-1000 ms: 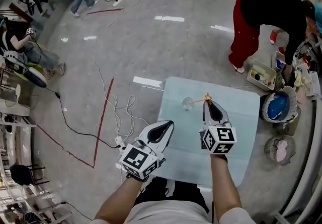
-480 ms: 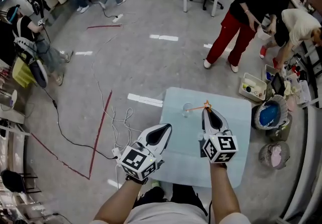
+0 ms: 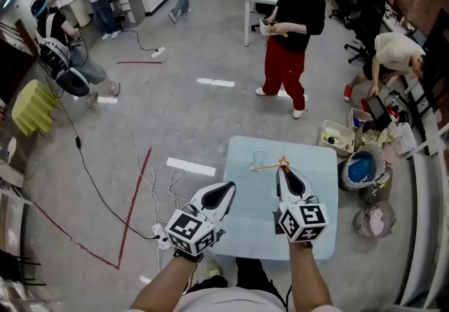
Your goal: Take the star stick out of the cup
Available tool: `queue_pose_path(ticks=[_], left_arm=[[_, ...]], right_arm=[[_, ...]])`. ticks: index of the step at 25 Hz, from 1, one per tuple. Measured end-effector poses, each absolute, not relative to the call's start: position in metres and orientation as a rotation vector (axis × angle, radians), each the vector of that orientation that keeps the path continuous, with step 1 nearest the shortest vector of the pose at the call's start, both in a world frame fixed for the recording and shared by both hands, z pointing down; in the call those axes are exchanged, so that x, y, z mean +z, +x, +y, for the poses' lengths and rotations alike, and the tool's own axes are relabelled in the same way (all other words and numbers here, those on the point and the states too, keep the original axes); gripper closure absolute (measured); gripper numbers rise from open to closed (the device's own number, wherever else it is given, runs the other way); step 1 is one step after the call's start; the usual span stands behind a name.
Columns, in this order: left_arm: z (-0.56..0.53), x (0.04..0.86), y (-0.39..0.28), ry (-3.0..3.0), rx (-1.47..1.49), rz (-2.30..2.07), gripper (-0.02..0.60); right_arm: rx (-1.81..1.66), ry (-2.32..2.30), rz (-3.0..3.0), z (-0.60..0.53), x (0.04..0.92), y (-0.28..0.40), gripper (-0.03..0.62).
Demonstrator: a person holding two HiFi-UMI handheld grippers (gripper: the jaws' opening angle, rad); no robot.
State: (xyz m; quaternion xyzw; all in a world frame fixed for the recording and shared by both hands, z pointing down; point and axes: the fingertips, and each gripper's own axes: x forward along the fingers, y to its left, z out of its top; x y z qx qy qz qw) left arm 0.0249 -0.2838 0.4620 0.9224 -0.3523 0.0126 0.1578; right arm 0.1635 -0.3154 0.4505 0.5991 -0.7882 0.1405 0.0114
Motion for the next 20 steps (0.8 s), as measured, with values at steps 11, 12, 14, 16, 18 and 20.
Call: queue_pose_path(ticks=[11,12,14,16,18,20], left_arm=[[-0.232,0.424,-0.006,2.705,-0.025,-0.974,0.575],[-0.228,0.420,-0.009,2.708,-0.029,-0.975,0.575],[-0.220,0.413,-0.016,2.712,-0.034,-0.980,0.575],[-0.212,0.405,-0.024,2.715,-0.042,-0.989,0.575],[-0.205,0.397,-0.030,2.719,-0.057,-0.999,0.575],[-0.199,0.389,-0.035,2.730,-0.071,-1.004,0.575]], right_arm=[[0.295,1.907,-2.485,-0.245,0.391,0.127,0.566],[0.284,1.908,-2.490,-0.239,0.385,0.124,0.566],[0.264,1.910,-2.500,-0.227,0.374,0.118,0.566],[0.245,1.913,-2.509,-0.215,0.363,0.112,0.566],[0.230,1.916,-2.518,-0.203,0.353,0.106,0.566],[0.213,1.917,-2.526,-0.194,0.344,0.101,0.566]])
